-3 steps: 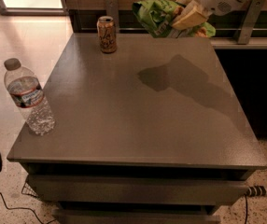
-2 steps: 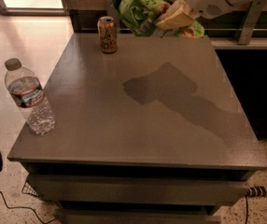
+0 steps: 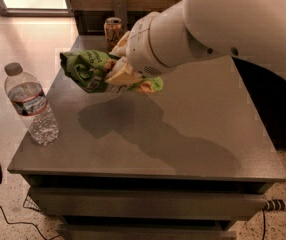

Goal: Move orange can near water bottle

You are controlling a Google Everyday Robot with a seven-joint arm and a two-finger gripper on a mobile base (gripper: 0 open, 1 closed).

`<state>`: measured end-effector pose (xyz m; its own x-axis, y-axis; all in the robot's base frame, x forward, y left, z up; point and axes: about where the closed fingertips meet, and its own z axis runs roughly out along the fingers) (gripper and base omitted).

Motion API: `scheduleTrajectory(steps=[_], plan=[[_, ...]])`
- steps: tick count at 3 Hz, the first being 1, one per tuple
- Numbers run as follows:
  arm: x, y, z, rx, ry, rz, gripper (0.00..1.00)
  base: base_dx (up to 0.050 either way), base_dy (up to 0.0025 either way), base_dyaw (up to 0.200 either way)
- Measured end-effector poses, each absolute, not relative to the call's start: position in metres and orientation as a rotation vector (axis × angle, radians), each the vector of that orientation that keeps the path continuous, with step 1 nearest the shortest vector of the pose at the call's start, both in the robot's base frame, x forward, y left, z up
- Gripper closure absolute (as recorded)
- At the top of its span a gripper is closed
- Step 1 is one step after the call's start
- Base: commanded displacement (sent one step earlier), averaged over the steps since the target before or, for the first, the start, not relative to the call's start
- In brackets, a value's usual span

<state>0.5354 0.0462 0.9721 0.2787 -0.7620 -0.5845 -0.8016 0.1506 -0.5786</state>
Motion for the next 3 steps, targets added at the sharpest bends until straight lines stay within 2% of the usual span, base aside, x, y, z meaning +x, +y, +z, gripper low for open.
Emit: scheduleTrajectory(steps=[1,2,3], plan=[[0.506,0.086,0.908,-1.632,1.594,0.116,1.00,0.000,0.00000,0.000],[0.497,0.090,0.888,-1.591,1.687,0.163,0.88,0.000,0.00000,0.000],[0.496,0.092,0.890,-1.596,1.680,0.159,0.64,0.000,0.00000,0.000]])
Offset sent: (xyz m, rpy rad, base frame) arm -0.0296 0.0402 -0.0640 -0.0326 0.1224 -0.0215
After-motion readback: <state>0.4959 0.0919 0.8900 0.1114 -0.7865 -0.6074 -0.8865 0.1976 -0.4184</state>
